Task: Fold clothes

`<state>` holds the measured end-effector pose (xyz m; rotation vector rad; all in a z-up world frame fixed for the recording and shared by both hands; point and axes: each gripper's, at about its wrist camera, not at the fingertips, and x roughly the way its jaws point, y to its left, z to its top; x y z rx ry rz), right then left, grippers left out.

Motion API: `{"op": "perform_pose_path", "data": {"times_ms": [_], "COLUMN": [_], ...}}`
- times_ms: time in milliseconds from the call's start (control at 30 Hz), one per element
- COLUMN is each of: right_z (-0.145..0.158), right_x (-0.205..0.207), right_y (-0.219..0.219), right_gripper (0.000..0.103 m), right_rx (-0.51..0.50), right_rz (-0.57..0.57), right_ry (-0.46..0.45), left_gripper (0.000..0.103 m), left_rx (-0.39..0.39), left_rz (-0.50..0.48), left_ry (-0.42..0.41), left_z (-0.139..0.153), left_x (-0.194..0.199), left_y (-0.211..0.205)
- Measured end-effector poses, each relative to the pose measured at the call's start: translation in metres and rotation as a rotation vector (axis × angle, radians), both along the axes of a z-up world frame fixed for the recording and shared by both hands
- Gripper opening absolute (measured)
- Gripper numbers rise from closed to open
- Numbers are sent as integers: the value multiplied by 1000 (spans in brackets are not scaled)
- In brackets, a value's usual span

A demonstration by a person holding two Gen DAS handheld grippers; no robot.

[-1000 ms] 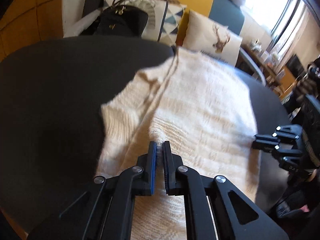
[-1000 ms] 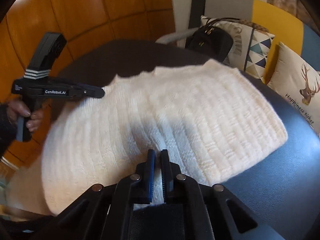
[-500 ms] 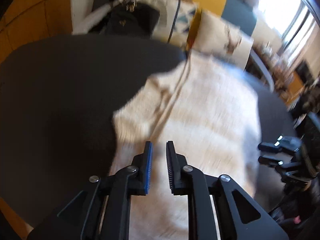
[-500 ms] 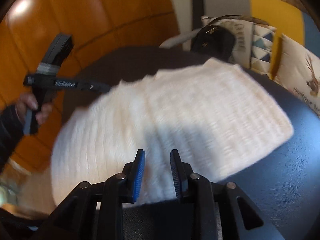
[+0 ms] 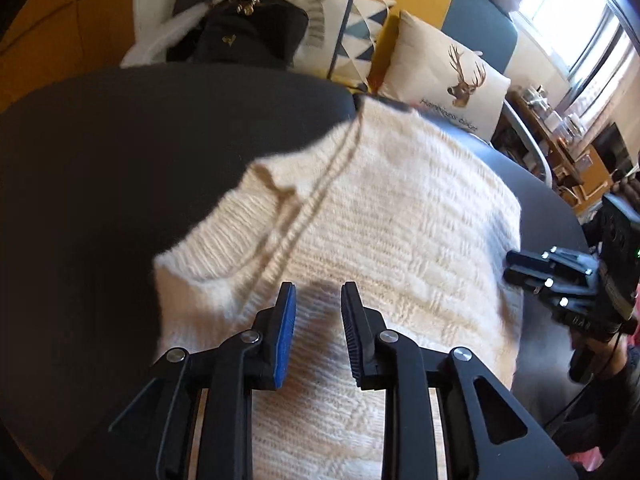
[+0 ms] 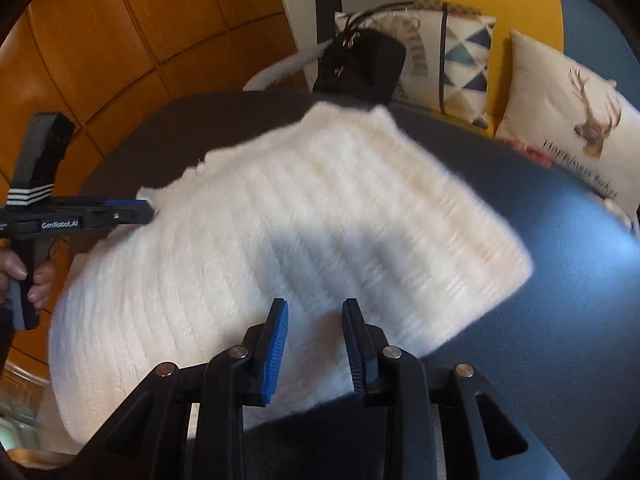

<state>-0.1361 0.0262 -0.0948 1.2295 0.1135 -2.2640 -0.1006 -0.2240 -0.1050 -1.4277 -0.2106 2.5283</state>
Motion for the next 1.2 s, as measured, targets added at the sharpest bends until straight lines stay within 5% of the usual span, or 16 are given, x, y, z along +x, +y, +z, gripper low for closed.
{"op": "perform_pose_path", "data": {"times_ms": [167, 367, 567, 833, 1000, 1200], "right_z": [15, 3, -20, 15, 6, -23], "right_x": [-39, -79, -81, -96, -139, -147], "right_y": [-1, -27, -30, -29, -52, -66], "right_gripper": [28, 28, 31, 33, 37, 44], "right_rx": [4, 53, 44, -57, 82, 153], "right_rz": [21, 59, 43, 46, 55, 71], "right_ry": [59, 34, 15, 81, 64, 27], "left_gripper": [28, 30, 36, 36, 36, 40], "left_rx": [-68, -170, -108, -38, -102, -86], "left_rz": [32, 107, 213, 401, 536, 555], "left_ry": [81, 16, 77, 172, 90, 124], "left_z": [13, -17, -9, 10, -11, -23], "left_x": [0, -8, 15, 70, 110, 129], "left_y": [30, 56, 42, 13, 3, 0]}}
